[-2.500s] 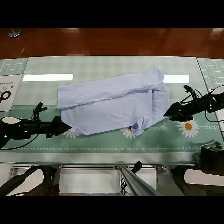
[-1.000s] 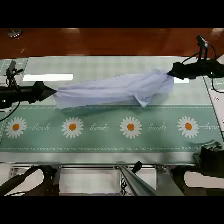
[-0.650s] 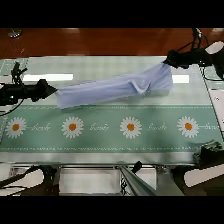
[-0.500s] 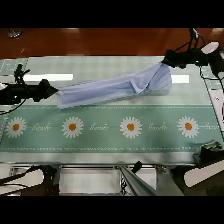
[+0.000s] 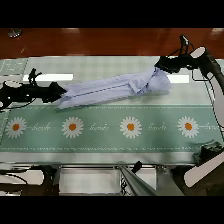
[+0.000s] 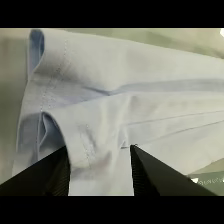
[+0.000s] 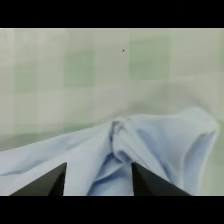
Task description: Fold the shirts.
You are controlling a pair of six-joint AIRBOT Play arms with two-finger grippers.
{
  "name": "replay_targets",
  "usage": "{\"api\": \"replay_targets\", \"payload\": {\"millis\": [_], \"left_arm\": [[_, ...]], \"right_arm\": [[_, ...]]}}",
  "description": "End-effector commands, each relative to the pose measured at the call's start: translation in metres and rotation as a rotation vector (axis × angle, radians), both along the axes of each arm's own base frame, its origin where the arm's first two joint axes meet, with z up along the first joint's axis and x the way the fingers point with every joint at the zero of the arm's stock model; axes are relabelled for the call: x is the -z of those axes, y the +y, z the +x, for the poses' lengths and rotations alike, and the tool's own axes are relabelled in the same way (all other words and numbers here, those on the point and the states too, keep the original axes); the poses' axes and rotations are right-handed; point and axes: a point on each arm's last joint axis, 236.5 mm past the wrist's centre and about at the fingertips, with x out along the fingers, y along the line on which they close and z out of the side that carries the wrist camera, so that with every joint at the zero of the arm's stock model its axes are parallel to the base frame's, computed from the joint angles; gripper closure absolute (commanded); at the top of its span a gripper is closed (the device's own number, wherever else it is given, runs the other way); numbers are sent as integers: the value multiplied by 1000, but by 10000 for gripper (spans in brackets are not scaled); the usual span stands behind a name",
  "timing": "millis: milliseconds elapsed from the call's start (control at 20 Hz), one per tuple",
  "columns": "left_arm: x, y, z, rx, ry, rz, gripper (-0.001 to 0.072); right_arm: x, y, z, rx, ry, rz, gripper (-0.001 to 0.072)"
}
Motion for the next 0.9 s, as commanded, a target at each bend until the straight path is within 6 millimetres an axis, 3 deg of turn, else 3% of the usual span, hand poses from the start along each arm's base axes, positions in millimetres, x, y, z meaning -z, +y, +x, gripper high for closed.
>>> {"api": "replay_targets", "payload": {"millis": [0, 100, 150, 350, 500, 850], "left_arm": [[-1, 11, -6, -5, 29, -34, 264], [-12, 26, -9, -15, 33, -65, 264], [-19, 33, -10, -18, 30, -78, 264], [-46, 39, -10, -3, -11, -84, 265], [-61, 32, -9, 20, -49, -67, 265], [-69, 9, -14, 84, -49, -78, 272]], "right_arm": [[6, -50, -26, -20, 95, -149, 173], [7, -94, -53, 7, 215, -214, 108], [8, -107, -63, 26, 251, -183, 107], [5, -115, -71, 92, 271, 134, 106], [17, -102, -66, 82, 282, 207, 106], [58, -24, -58, -42, 338, 261, 106]]}}
